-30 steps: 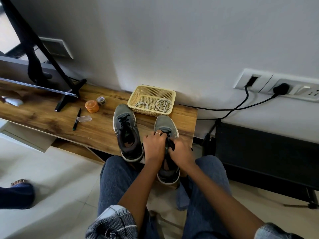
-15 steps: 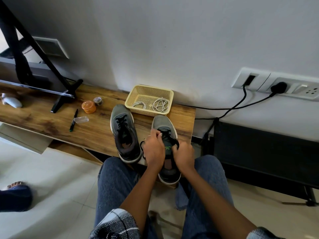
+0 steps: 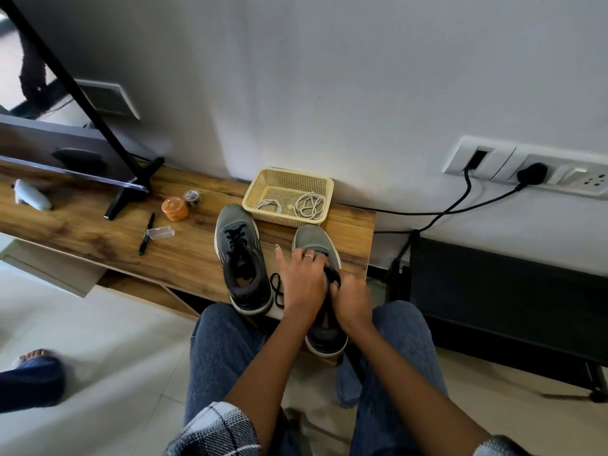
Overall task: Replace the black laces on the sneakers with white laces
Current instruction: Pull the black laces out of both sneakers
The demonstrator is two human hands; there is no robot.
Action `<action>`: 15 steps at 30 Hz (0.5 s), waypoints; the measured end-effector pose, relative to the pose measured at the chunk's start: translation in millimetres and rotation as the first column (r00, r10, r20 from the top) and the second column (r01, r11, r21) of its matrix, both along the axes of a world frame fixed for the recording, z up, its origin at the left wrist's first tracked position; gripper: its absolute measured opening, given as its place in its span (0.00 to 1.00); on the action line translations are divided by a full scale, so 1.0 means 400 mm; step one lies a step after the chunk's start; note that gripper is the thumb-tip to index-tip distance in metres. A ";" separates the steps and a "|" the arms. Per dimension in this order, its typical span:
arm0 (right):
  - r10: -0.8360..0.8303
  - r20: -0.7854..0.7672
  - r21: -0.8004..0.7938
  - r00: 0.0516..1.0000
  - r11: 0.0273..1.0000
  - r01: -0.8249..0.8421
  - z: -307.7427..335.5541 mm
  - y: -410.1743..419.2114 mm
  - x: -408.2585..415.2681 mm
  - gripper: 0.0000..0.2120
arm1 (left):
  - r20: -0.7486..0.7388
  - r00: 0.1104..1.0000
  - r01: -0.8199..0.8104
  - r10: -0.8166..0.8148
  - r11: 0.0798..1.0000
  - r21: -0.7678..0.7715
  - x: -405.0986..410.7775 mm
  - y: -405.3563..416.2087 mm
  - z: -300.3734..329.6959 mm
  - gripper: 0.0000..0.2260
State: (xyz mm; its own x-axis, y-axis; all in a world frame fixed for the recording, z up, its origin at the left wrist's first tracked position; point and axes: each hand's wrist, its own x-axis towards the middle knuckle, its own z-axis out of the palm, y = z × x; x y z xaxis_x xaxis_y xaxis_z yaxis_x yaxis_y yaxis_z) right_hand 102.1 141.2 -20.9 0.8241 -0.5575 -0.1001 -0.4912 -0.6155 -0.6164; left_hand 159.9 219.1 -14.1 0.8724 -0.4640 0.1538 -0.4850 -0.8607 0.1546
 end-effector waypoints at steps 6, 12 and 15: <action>-0.001 0.007 -0.048 1.000 0.999 0.001 -0.008 0.004 0.000 0.08 | 0.032 0.997 0.070 -0.076 0.985 0.158 0.007 0.004 0.030 0.04; -0.068 0.017 -0.021 0.998 0.997 0.069 -0.016 0.013 0.005 0.09 | -0.245 0.956 -0.249 0.164 0.893 -0.374 -0.011 0.011 0.010 0.05; -0.097 0.014 0.008 0.995 0.995 0.097 -0.017 0.005 0.003 0.09 | -0.377 0.885 -0.457 0.272 0.659 -0.597 -0.025 0.016 0.022 0.04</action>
